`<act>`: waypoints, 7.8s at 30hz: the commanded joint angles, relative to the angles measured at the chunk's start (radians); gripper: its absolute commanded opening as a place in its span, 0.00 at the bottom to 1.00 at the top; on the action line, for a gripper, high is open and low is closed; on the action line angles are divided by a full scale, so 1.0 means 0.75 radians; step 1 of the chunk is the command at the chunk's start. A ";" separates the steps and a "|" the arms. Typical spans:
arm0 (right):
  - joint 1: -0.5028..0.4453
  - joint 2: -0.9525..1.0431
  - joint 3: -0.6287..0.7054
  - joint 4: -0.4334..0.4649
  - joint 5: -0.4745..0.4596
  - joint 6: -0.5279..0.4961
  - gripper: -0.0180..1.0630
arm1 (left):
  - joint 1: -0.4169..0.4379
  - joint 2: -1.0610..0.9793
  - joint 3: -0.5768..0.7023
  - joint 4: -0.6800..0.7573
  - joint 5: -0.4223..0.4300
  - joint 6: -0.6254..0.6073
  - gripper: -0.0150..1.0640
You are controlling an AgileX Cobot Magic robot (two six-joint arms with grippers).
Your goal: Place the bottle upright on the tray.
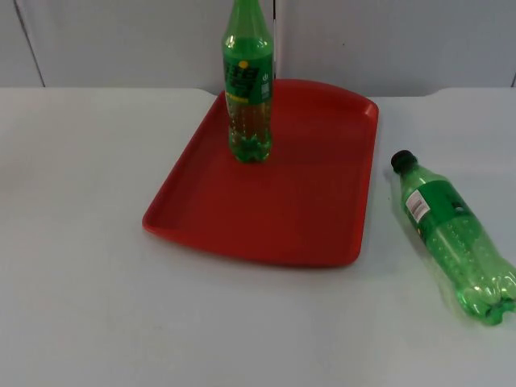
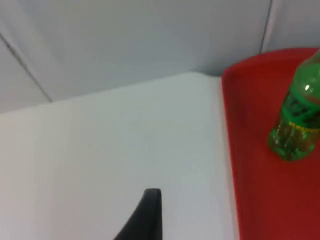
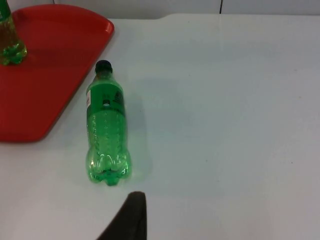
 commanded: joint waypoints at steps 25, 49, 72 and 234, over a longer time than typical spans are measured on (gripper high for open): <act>0.004 -0.004 0.002 0.004 -0.005 -0.007 0.99 | -0.002 -0.397 0.111 -0.353 0.060 0.318 0.87; 0.004 -0.004 0.002 0.004 -0.005 -0.007 0.99 | -0.002 -0.952 0.588 -0.359 0.082 0.318 0.87; 0.004 -0.004 0.002 0.004 -0.005 -0.007 0.99 | -0.002 -1.669 0.814 -0.483 0.413 0.434 0.87; 0.066 1.706 -0.806 0.138 -0.126 -0.032 0.99 | -0.002 -1.871 0.928 -0.308 0.691 0.289 0.87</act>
